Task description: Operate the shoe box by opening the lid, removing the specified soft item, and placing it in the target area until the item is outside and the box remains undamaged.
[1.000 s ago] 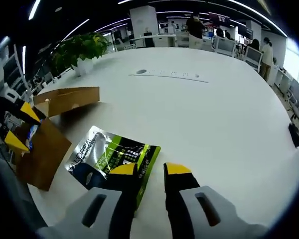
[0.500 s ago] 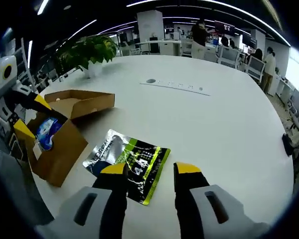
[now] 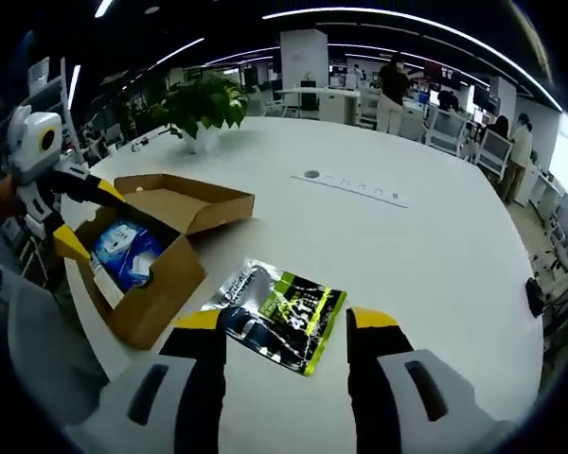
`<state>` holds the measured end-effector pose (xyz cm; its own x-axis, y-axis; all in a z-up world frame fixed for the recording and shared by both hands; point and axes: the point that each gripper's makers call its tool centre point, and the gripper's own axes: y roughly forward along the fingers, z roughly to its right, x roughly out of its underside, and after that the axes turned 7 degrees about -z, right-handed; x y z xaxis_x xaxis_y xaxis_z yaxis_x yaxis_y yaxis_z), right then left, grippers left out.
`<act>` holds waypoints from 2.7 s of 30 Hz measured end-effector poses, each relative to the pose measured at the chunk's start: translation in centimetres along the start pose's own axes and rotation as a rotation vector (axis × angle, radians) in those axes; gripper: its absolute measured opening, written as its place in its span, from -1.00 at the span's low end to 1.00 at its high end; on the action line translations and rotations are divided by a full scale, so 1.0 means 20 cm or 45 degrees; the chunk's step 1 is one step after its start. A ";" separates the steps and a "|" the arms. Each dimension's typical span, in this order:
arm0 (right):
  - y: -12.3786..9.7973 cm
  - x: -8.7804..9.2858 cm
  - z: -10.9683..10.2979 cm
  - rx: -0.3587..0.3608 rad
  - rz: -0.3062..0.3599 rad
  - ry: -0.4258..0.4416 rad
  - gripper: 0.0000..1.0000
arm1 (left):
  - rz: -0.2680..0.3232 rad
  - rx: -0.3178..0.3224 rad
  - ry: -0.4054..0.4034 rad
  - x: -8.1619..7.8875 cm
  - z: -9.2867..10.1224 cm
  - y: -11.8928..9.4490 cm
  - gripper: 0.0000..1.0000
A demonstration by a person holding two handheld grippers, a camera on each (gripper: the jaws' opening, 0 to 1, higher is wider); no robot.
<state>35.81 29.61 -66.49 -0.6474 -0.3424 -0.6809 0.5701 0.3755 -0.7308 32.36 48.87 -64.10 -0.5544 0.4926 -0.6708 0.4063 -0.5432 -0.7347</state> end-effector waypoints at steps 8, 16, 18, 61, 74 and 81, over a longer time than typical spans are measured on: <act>-0.07 -0.04 -0.12 -0.026 0.032 -0.032 0.16 | 0.075 -0.018 -0.012 0.04 -0.07 -0.14 0.37; -0.12 -0.08 -0.25 -0.061 0.047 -0.073 0.22 | 0.155 -0.062 -0.068 0.08 -0.18 -0.26 0.50; -0.13 -0.09 -0.28 -0.071 0.055 -0.080 0.22 | 0.167 -0.068 -0.079 0.09 -0.20 -0.28 0.52; 0.22 -0.25 -0.95 -0.403 0.032 -0.285 -0.04 | 0.261 -0.235 -0.181 0.47 -0.39 -0.68 0.99; 0.40 -0.24 -1.07 -0.476 -0.021 -0.332 -0.24 | 0.275 -0.245 -0.192 0.54 -0.41 -0.70 0.99; 0.48 -0.24 -1.13 -0.508 -0.044 -0.347 -0.33 | 0.284 -0.247 -0.197 0.57 -0.43 -0.70 0.99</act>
<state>32.97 54.39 -69.23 -0.4764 -0.5536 -0.6831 0.2771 0.6428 -0.7142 26.62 67.99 -62.33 -0.5338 0.2590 -0.8050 0.6528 -0.4789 -0.5869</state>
